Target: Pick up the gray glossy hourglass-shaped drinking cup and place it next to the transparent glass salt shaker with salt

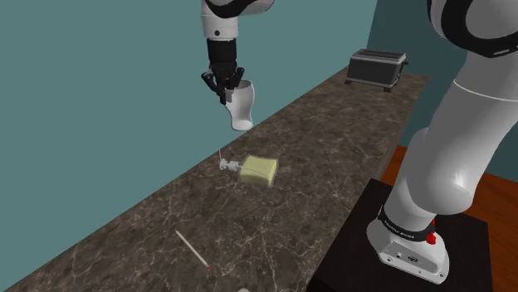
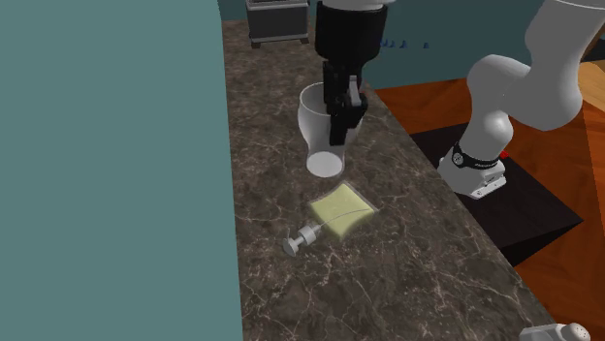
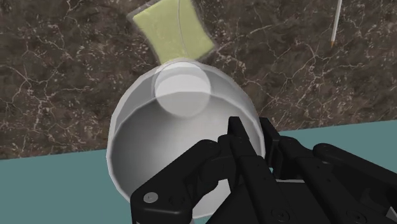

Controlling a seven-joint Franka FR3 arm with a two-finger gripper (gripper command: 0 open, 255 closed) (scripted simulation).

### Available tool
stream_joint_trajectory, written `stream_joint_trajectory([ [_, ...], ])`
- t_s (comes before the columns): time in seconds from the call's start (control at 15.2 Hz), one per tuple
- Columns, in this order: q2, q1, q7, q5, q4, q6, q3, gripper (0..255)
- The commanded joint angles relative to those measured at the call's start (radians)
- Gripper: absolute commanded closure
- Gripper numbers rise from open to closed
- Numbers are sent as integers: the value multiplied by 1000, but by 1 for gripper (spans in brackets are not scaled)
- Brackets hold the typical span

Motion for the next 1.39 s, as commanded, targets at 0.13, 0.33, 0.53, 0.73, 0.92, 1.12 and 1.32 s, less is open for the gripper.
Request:
stream_joint_trajectory([
  [0.13, -148, 22, 42, 13, -162, 18, 24, 255],
  [0.33, -249, 39, 75, 27, -261, 20, 45, 255],
  [0.53, -346, 58, 110, 45, -348, 15, 68, 255],
  [0.73, -440, 80, 148, 66, -425, 1, 94, 255],
  [0.92, -531, 104, 190, 92, -490, -19, 122, 255],
  [1.12, -618, 131, 234, 121, -545, -45, 152, 255],
  [1.32, -700, 160, 282, 154, -590, -75, 186, 255],
])
